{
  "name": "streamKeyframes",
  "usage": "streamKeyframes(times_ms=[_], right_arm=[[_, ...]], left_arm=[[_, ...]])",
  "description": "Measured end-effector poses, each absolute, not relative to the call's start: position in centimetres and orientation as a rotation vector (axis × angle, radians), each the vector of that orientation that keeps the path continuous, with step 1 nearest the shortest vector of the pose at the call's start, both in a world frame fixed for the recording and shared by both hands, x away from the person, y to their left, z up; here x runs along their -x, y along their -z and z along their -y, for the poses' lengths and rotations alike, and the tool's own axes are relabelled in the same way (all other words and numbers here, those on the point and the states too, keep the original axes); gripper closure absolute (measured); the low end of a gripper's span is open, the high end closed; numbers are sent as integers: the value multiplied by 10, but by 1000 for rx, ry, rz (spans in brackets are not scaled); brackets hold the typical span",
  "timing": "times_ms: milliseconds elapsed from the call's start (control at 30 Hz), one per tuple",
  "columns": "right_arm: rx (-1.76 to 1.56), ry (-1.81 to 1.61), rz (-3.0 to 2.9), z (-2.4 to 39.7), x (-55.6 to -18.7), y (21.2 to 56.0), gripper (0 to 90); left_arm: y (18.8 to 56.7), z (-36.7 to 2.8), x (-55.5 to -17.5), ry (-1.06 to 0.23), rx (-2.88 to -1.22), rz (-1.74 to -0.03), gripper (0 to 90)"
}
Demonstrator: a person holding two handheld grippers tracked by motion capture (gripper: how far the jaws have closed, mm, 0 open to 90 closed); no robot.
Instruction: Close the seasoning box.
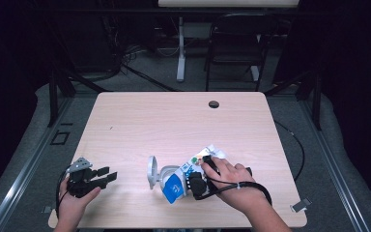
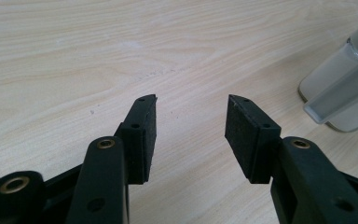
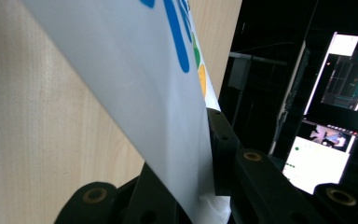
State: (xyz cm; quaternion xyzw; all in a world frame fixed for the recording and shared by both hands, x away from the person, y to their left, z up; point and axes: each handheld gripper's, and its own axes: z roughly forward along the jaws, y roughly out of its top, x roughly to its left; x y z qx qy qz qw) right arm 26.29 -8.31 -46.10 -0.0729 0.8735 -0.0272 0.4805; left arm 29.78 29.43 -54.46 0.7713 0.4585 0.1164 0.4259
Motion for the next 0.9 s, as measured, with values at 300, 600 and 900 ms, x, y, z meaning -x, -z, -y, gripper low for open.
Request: streamKeyframes(times_ms=[300, 600, 900], right_arm=[[84, -18, -2200, 88, -265, 459, 840], [22, -115, -2269, 94, -268, 461, 842], [-99, -288, -2369, 103, -275, 463, 843]], left_arm=[[544, -296, -298, -293, -1930, -1148, 538], [544, -297, -298, -294, -1921, -1151, 538], [545, -296, -297, -294, -1927, -1151, 538]])
